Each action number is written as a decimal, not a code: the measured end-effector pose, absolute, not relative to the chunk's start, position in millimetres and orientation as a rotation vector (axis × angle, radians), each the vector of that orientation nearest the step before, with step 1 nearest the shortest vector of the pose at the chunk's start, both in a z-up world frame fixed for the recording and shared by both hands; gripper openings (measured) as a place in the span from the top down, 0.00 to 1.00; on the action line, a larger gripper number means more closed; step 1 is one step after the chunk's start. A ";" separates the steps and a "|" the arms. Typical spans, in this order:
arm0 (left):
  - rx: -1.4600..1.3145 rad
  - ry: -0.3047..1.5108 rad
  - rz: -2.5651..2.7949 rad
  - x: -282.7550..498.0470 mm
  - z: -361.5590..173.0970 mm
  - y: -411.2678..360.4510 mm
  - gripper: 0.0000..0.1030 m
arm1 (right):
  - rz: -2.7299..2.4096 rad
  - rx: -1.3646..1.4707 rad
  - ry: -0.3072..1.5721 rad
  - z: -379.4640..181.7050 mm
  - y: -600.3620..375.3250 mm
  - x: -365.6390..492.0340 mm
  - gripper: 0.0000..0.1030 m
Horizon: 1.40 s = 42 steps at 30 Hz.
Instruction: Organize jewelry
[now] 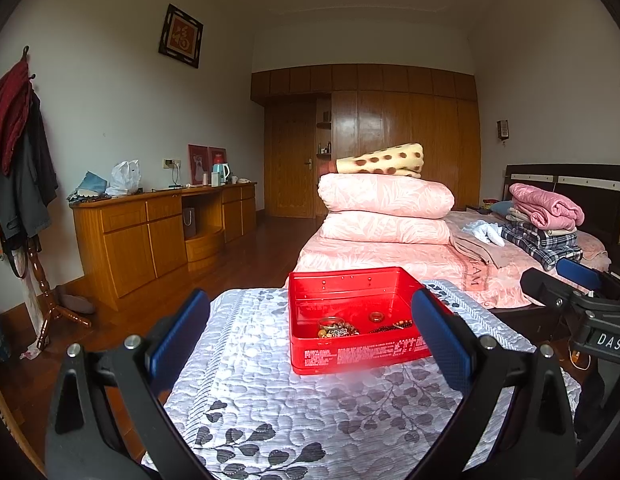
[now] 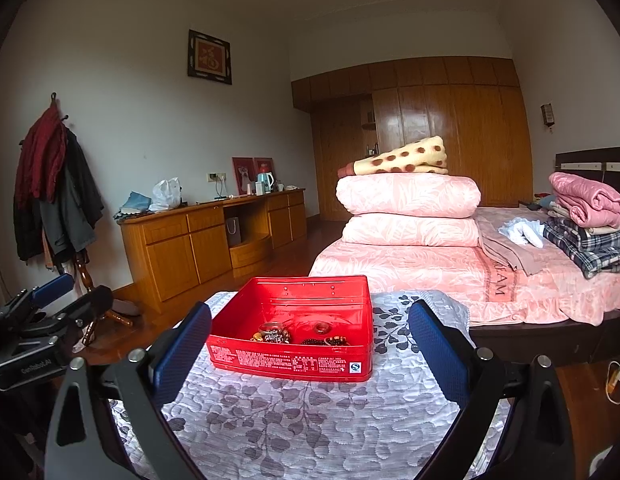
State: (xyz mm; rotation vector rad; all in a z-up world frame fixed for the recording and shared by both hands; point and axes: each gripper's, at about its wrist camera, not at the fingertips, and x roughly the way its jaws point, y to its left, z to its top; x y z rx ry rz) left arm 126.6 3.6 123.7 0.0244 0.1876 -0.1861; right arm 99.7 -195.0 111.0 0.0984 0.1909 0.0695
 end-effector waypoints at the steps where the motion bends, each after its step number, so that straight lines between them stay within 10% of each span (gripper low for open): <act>1: 0.024 0.186 -0.186 126.1 123.9 3.8 0.05 | 0.070 0.100 0.191 111.0 -195.3 99.8 0.06; 42: 0.021 0.189 -0.186 129.1 121.1 6.7 0.05 | 0.072 0.096 0.188 110.2 -193.7 99.3 0.06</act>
